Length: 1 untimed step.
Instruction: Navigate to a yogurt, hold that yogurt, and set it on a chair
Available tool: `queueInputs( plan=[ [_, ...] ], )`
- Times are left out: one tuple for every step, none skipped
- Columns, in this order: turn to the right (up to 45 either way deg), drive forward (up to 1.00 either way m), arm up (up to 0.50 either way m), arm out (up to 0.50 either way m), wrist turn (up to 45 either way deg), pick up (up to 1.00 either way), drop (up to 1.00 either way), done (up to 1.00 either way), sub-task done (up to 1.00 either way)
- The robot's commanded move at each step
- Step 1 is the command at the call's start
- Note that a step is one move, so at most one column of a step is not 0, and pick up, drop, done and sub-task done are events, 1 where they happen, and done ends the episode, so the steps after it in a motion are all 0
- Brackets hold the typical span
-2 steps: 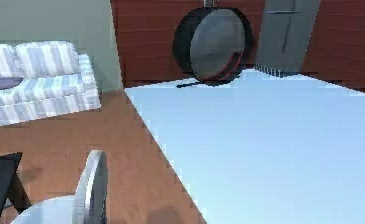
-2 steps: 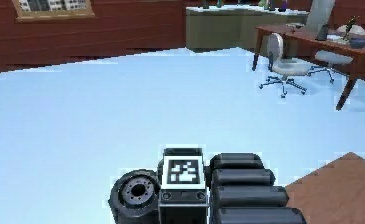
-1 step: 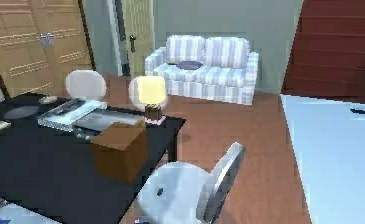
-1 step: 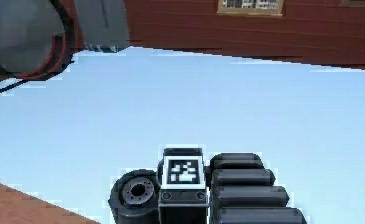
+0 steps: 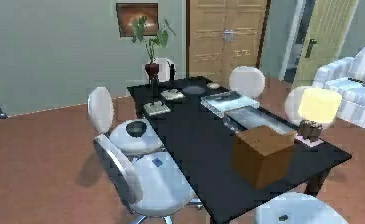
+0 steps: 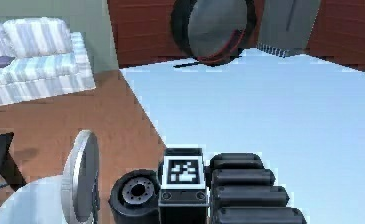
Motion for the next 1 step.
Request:
queueInputs(
  plan=[
    [-24.0,0.0,0.0,0.0,0.0,0.0,0.0,0.0,0.0]
  ],
)
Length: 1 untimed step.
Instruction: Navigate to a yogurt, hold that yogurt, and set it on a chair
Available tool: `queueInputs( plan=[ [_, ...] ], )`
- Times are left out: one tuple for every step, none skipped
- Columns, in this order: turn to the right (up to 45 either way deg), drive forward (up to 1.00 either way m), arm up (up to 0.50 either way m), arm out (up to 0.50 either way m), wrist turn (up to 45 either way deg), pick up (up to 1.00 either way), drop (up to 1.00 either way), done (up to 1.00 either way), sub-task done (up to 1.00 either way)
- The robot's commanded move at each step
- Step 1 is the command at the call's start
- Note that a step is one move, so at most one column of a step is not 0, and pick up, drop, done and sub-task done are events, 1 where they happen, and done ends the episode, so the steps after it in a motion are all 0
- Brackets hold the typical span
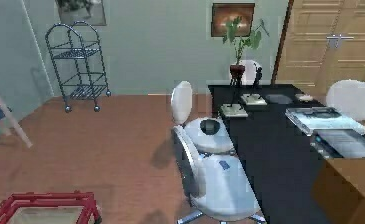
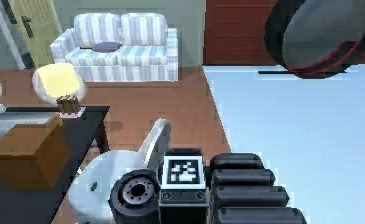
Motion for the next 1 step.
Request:
queueInputs(
  plan=[
    [45.0,0.0,0.0,0.0,0.0,0.0,0.0,0.0,0.0]
  ],
)
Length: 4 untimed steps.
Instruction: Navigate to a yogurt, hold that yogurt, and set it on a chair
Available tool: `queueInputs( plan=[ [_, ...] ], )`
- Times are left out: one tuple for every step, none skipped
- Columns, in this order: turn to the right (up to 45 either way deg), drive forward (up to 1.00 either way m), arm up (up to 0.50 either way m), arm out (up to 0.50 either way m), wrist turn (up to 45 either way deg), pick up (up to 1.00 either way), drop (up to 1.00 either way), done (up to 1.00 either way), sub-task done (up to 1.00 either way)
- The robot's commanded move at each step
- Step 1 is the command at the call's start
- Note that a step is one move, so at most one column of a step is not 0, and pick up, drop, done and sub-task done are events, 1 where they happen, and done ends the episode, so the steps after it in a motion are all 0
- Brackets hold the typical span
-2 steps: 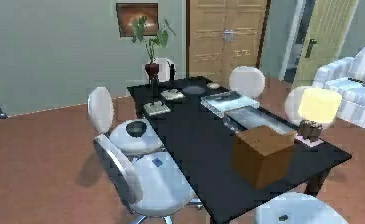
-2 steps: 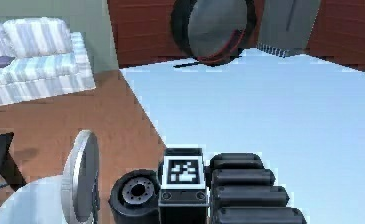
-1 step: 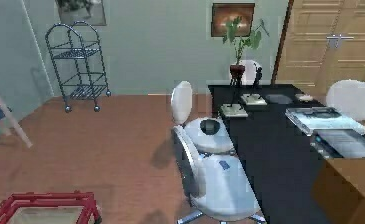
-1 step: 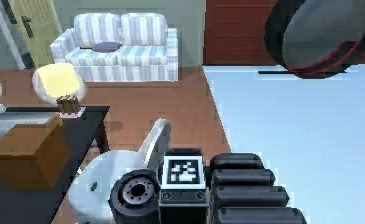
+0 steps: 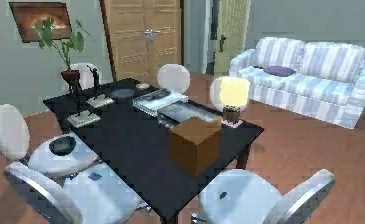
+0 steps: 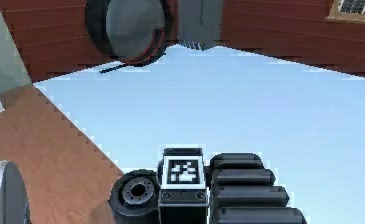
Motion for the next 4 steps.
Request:
queueInputs(
  plan=[
    [45.0,0.0,0.0,0.0,0.0,0.0,0.0,0.0,0.0],
    [45.0,0.0,0.0,0.0,0.0,0.0,0.0,0.0,0.0],
    [21.0,0.0,0.0,0.0,0.0,0.0,0.0,0.0,0.0],
    [-45.0,0.0,0.0,0.0,0.0,0.0,0.0,0.0,0.0]
  ],
)
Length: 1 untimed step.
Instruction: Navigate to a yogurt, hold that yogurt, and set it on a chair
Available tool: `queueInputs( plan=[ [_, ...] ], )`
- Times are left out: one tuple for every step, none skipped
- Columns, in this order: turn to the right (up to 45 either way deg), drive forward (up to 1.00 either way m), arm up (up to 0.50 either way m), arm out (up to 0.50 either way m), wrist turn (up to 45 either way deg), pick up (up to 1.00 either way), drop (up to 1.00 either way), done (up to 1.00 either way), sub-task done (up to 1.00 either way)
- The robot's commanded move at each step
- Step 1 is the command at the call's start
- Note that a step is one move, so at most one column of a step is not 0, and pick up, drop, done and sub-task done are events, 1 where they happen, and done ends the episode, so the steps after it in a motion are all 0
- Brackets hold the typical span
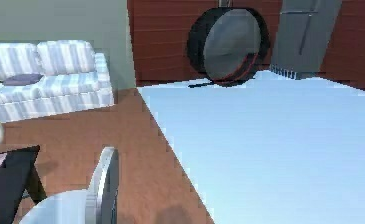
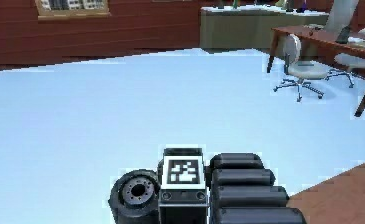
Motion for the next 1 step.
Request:
queueInputs(
  plan=[
    [-45.0,0.0,0.0,0.0,0.0,0.0,0.0,0.0,0.0]
  ],
)
